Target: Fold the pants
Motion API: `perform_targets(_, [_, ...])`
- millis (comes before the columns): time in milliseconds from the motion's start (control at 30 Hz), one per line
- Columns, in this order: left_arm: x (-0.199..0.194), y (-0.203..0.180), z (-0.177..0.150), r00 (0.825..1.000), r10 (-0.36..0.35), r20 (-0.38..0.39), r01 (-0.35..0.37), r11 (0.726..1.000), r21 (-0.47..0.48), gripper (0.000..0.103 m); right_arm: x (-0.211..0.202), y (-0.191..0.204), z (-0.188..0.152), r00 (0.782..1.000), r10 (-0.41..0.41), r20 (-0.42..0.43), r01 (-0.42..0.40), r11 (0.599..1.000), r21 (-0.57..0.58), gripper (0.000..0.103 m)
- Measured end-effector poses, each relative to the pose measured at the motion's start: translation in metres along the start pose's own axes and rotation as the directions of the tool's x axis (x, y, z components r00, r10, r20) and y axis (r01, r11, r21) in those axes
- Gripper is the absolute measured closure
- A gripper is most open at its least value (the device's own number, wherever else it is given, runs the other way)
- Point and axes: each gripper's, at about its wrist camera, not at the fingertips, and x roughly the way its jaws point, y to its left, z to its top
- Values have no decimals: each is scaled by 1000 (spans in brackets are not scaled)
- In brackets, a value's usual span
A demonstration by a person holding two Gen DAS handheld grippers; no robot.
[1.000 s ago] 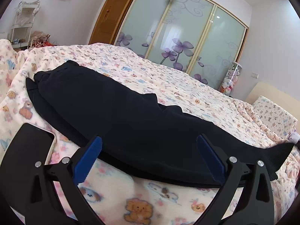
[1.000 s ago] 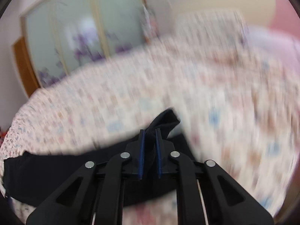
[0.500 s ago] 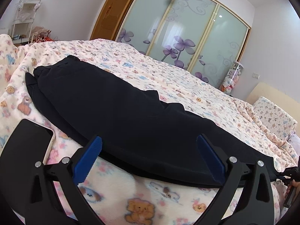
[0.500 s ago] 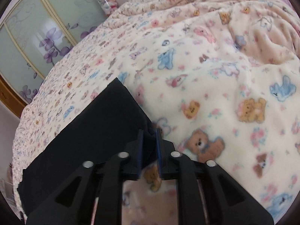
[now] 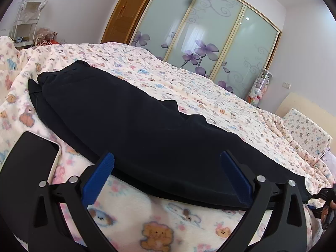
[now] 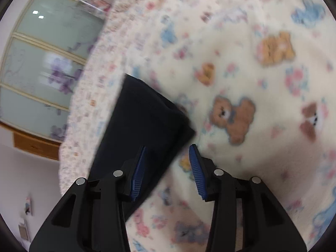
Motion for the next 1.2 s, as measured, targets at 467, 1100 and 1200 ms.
perform_targets(467, [2,2,-1,1000,-6,-20,6,1000,-15,2,-11,13,-8,981,76,178,-63,995,-78,88])
perform_targets(1100, [2,6,-2,999,-21,-28,20,999,-33,2,36,252,-246,953,276,-122,-256,522,-814,89])
perform_targets(1200, [1,7,-2,999,-28,-31,26,999,-41,2,51,251,-254,955,264,-133,-262,544,-797,89])
